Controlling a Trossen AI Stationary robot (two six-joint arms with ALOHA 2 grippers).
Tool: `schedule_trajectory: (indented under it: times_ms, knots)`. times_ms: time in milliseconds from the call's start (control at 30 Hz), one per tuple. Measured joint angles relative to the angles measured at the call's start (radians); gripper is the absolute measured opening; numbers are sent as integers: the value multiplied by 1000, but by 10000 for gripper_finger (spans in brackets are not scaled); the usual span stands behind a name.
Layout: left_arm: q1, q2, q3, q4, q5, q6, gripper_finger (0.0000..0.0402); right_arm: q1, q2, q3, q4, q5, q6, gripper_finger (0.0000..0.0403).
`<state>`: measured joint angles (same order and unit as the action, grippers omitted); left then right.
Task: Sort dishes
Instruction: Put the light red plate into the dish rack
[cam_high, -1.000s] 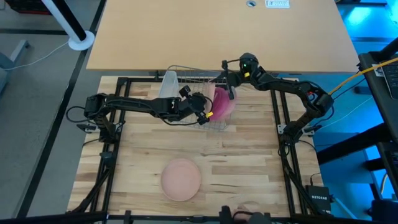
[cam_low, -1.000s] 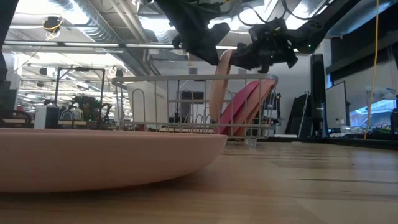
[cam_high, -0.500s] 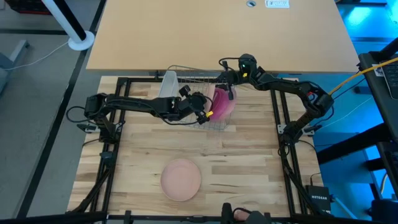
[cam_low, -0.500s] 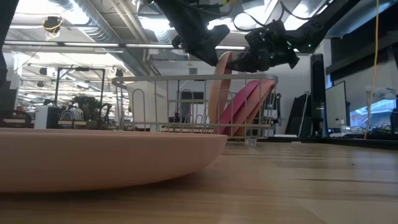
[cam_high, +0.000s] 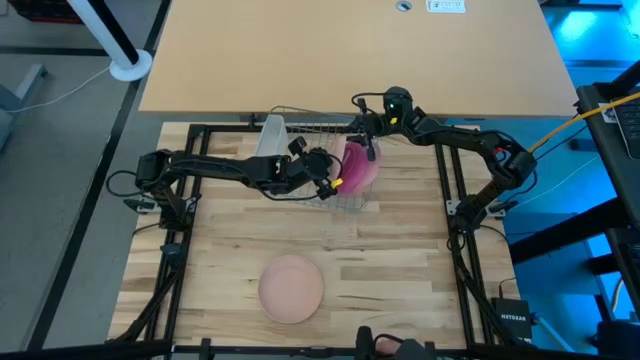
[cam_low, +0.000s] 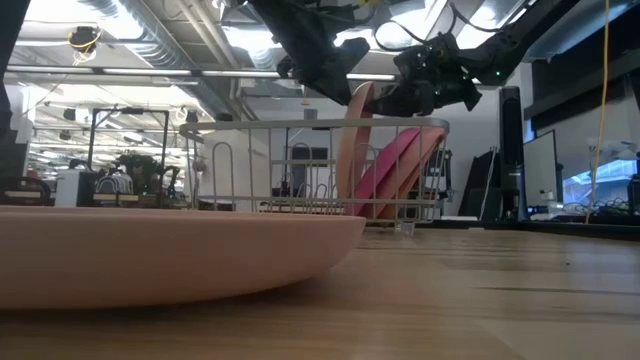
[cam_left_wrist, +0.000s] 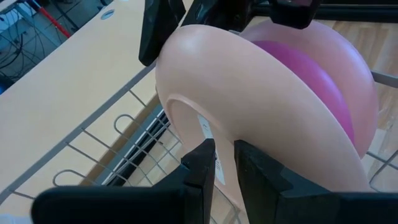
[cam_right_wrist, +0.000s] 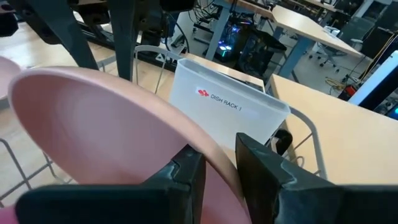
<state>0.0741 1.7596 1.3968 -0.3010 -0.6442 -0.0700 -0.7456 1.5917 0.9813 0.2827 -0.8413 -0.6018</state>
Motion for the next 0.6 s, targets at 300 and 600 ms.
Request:
schedule_trajectory:
  times_ms: [300, 600]
  knots:
    - [0, 0, 0, -1, 7, 0, 60, 1, 0, 0, -34, 15, 92, 141]
    - [0, 0, 0, -4, 7, 0, 60, 1, -40, -2, -105, 65, 183, 210]
